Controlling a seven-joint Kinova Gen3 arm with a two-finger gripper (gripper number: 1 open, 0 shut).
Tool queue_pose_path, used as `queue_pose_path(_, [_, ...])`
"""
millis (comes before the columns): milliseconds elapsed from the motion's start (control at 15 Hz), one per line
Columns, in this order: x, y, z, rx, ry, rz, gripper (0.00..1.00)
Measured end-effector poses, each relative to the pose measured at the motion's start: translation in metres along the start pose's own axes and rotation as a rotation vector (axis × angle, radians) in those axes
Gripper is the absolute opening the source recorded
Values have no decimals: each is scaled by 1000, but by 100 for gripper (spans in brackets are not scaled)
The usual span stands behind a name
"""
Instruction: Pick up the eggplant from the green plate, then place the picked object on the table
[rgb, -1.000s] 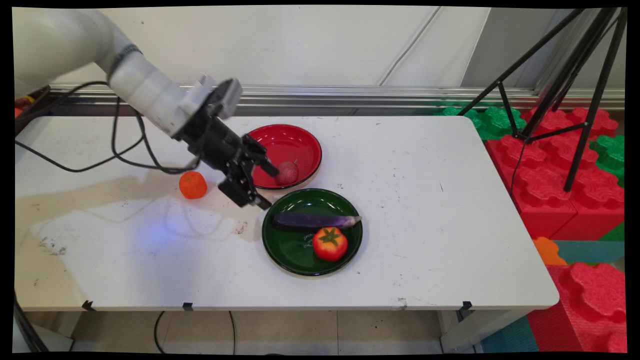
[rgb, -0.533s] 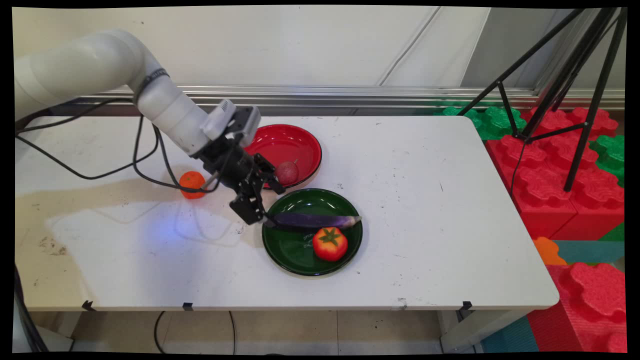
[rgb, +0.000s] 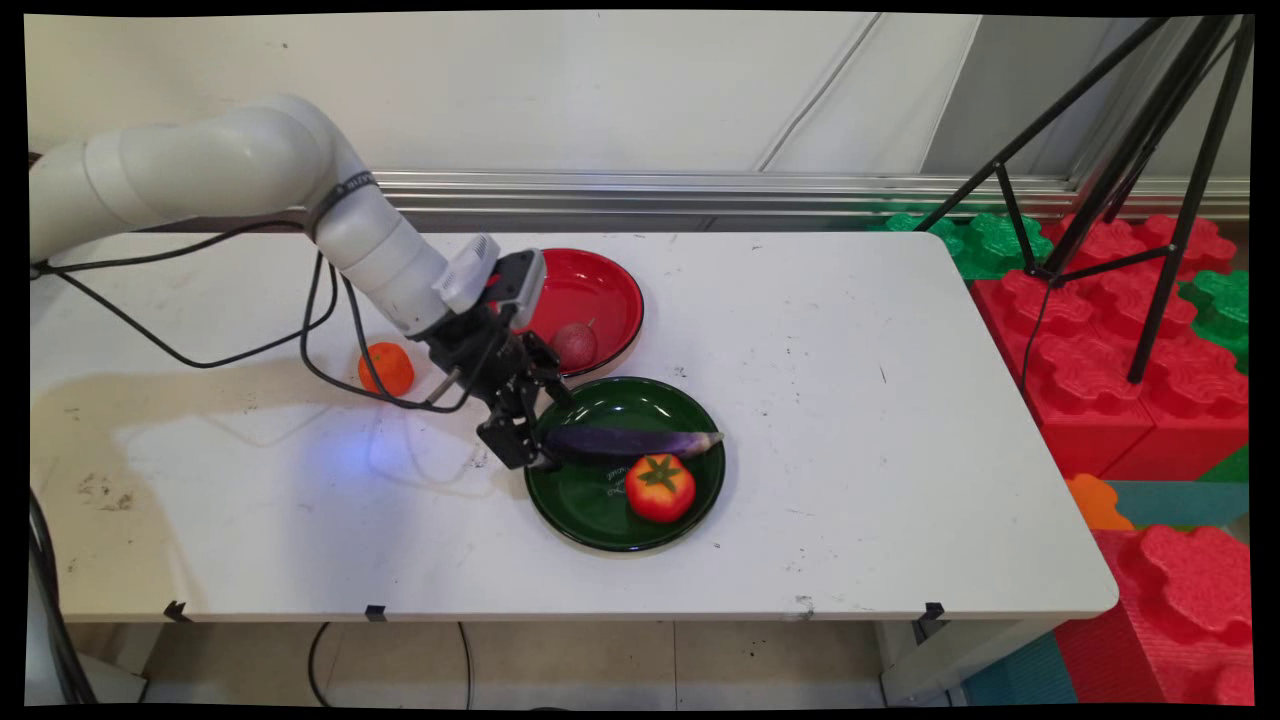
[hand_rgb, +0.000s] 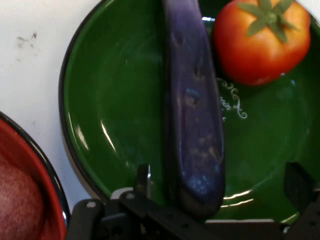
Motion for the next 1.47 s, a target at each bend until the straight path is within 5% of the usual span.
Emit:
queue_pose_path(733, [3,-4,18,-1,-15,45,100])
queue_pose_path(800, [3,-3,18,-1,-15,51,0])
queue_pose_path(1467, [1,-4,13,8,-9,90,0])
